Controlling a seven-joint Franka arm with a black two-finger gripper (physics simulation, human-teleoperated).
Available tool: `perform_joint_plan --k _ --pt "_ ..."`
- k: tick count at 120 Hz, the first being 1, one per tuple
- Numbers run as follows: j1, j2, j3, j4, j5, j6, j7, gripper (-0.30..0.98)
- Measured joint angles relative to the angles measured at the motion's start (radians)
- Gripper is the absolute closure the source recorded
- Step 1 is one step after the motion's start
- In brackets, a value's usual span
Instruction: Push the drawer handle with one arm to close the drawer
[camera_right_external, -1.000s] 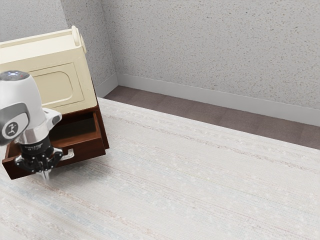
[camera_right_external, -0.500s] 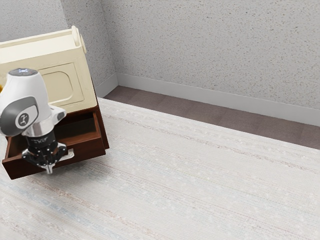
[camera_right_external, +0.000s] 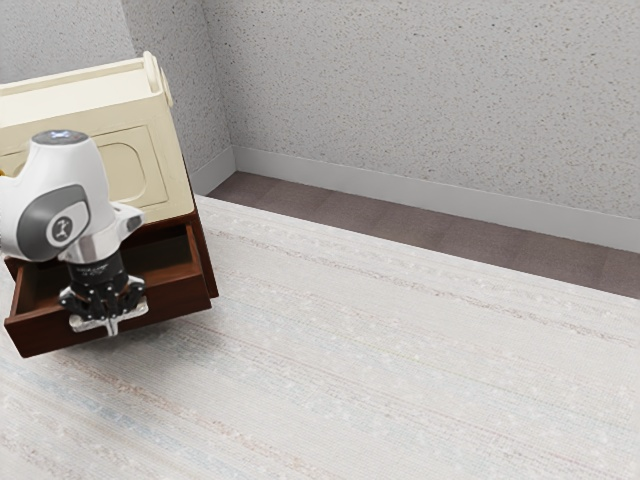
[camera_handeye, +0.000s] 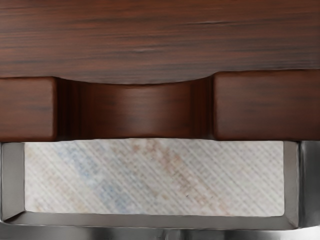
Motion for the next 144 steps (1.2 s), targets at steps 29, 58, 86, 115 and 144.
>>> perform_joint_plan --k 29,58,86,115,144 --pt "0.015 0.051 0.002 0.035 0.004 0.010 0.013 0.79" --pt "0.057 0.105 0.002 0.095 0.005 0.011 0.030 0.79" --pt "0.086 0.167 0.002 0.152 0.005 0.005 0.049 0.79" --pt "0.105 0.227 0.002 0.219 0.025 -0.001 0.066 0.79" --pt "0.116 0.250 0.002 0.242 0.085 0.005 0.073 0.79"
